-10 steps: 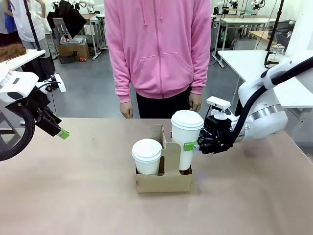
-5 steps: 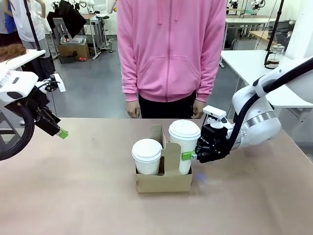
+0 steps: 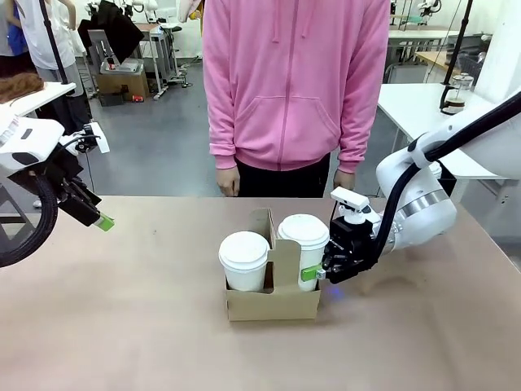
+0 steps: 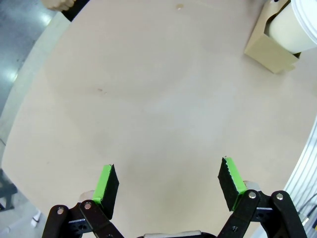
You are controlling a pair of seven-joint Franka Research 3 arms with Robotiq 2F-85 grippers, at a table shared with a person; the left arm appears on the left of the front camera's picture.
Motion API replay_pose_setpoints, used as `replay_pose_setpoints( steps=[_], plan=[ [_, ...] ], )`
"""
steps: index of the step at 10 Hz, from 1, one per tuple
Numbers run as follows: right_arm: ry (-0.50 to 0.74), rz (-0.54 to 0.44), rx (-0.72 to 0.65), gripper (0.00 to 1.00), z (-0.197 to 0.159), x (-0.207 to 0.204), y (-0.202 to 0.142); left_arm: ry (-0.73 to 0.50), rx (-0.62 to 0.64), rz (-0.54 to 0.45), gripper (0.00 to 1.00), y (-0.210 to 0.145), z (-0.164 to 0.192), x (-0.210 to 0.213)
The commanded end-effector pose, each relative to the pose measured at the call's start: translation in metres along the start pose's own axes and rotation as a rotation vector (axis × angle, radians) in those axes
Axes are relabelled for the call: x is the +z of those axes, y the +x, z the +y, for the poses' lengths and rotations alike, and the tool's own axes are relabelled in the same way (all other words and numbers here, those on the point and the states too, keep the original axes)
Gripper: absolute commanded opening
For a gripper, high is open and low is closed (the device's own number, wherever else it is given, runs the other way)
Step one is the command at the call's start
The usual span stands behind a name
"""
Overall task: Pour a drink into a cup and package it in a carrier.
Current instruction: Insert the held 600 ml Paper Cup into the Cup Carrier.
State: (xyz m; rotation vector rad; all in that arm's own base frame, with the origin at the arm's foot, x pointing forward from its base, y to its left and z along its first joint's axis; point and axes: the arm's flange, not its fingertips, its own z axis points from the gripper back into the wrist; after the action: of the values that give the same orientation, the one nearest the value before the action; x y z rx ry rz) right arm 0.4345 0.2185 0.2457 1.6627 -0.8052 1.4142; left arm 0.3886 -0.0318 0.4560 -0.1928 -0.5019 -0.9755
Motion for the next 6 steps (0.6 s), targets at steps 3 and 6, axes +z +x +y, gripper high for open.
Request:
replay_pose_setpoints(
  steps=[3, 6],
  plan=[
    [0.026, 0.054, 0.047, 0.80, -0.0060, -0.0020, -0.0109, -0.014, -0.001, -0.018, 1.00, -0.0006, 0.0007, 0.0001],
    [-0.003, 0.094, 0.078, 1.00, -0.0045, 0.0042, -0.0111, -0.014, -0.001, -0.018, 1.00, -0.0006, 0.0007, 0.0001]
  ],
)
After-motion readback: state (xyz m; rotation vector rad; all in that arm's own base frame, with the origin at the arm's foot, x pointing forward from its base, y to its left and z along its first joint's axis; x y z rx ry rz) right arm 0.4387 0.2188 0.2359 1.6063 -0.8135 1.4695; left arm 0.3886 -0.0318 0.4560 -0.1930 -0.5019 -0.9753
